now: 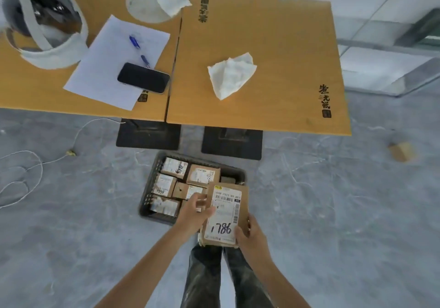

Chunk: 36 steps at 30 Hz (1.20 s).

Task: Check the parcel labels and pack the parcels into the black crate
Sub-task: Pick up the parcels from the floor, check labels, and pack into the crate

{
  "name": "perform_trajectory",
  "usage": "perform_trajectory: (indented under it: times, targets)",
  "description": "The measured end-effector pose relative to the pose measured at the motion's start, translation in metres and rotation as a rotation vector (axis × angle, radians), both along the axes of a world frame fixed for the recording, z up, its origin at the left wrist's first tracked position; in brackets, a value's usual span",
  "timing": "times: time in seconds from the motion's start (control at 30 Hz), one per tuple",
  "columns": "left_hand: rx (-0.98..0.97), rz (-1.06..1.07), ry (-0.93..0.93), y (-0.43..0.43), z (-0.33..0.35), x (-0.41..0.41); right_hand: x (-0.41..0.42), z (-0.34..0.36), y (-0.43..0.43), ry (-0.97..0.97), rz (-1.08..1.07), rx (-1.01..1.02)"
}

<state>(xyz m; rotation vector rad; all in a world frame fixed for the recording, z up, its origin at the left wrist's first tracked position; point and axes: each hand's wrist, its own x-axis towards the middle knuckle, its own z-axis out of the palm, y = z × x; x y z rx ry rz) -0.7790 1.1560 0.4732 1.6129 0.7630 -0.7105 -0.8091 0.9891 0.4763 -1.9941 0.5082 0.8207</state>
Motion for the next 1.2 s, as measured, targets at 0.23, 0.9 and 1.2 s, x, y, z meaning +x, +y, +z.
perform_trajectory:
  times: [0.23,0.9,1.2]
  targets:
    - [0.073,-0.083,0.082,0.003,-0.155,-0.019,-0.018,-0.126,0.022,0.040,0.087,-0.047]
    - [0.162,-0.396,-0.099,-0.069,-0.445,0.083,0.067,-0.439,0.000,-0.104,0.614,-0.408]
    - [1.032,-1.219,-0.220,-0.086,-0.519,0.046,0.061,-0.511,0.000,-0.005,1.052,-0.660]
